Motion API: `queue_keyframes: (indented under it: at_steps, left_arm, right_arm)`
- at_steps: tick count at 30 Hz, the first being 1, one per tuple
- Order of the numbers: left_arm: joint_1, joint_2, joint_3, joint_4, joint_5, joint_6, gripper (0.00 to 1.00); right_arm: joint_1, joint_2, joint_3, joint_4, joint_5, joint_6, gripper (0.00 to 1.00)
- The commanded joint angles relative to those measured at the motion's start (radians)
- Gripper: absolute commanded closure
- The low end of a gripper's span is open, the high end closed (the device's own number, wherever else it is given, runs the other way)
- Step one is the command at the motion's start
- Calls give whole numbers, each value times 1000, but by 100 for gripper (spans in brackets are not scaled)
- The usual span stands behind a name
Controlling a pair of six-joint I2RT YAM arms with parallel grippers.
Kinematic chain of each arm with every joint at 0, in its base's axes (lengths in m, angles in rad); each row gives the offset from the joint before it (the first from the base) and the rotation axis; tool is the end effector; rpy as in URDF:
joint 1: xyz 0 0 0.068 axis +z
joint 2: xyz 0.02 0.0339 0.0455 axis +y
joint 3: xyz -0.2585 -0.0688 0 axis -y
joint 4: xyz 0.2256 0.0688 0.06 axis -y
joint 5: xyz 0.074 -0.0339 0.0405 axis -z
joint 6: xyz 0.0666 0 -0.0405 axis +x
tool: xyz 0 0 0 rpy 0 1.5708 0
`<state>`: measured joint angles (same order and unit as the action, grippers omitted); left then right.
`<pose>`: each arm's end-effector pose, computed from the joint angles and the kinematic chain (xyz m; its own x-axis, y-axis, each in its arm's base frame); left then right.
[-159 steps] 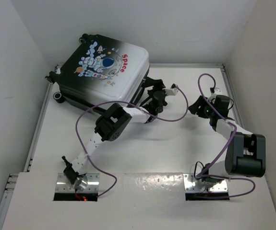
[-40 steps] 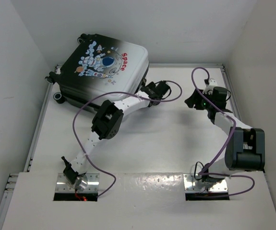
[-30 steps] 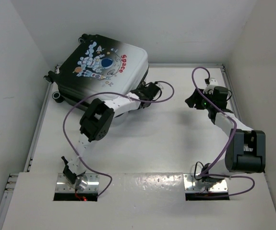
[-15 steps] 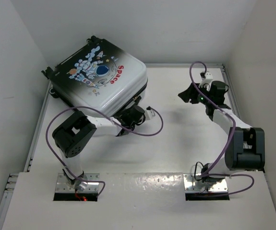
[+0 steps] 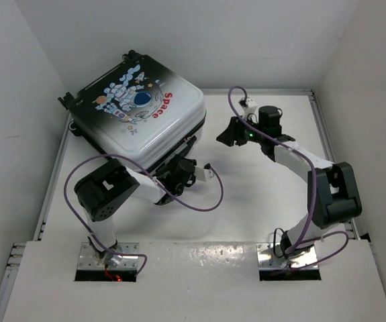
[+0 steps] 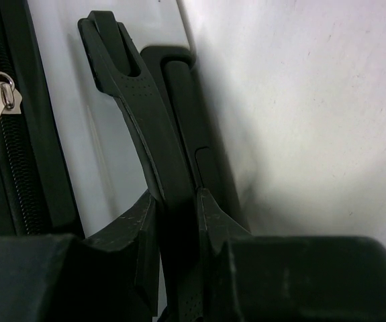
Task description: Pack the luggage
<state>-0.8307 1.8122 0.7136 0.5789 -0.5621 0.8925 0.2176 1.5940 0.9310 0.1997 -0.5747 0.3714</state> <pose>0.2629 -0.2352 0.1261 0.0334 0.9404 -0.3385 0.4571 0.2868 0.8419 0.3407 0.1124 0.2223 -0.6447 0.1694 -0.7454 -0.4529 0.7009 0.5510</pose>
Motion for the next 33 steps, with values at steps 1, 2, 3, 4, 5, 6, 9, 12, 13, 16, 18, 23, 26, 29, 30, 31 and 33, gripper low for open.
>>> queue_keyframes:
  at_steps: [1,2,3,4,5,6,9,12,13,16,18,23,26,29,30,31,33]
  left_arm:
    - [-2,49,-43,-113,10,151,100]
    - [-2,61,-34,-123,10,151,100]
    - [-2,61,-19,-123,1,151,100]
    - [-2,61,-19,-137,1,142,100]
    - [-2,70,-2,-146,1,129,100]
    - [-2,70,12,-155,1,129,100]
    - [-2,81,39,-186,-8,111,100]
    - [-2,90,55,-220,-9,76,100]
    - [-2,90,66,-220,-9,75,100]
    - [-11,90,66,-229,-9,65,100]
    - [-11,99,66,-229,-9,65,100]
    - [-11,99,57,-229,-19,54,100]
    - [-11,99,47,-238,-19,45,100]
    - [-11,99,47,-238,-19,45,100]
    - [-11,99,47,-238,-19,45,100]
    - [-11,99,47,-238,-19,45,100]
    - [-11,99,47,-238,-19,45,100]
  right_arm:
    - [58,43,119,-43,35,-70,50]
    - [71,47,127,-48,51,-86,50]
    - [84,49,140,-54,55,-160,50]
    - [115,43,140,-37,70,-182,48]
    - [127,43,129,-33,81,-209,48]
    - [137,43,127,-8,88,-285,47]
    - [161,41,109,43,90,-433,47]
    - [187,41,104,86,102,-559,50]
    - [192,46,127,78,104,-562,51]
    - [210,72,175,79,110,-542,54]
    - [232,90,218,58,105,-536,55]
    - [281,139,302,-61,113,-519,54]
    - [301,172,394,-133,99,-487,54]
    - [321,199,440,-175,99,-489,54]
    - [327,204,448,-193,104,-491,54]
    - [336,216,469,-197,110,-500,54]
    - [350,227,485,-282,131,-532,55]
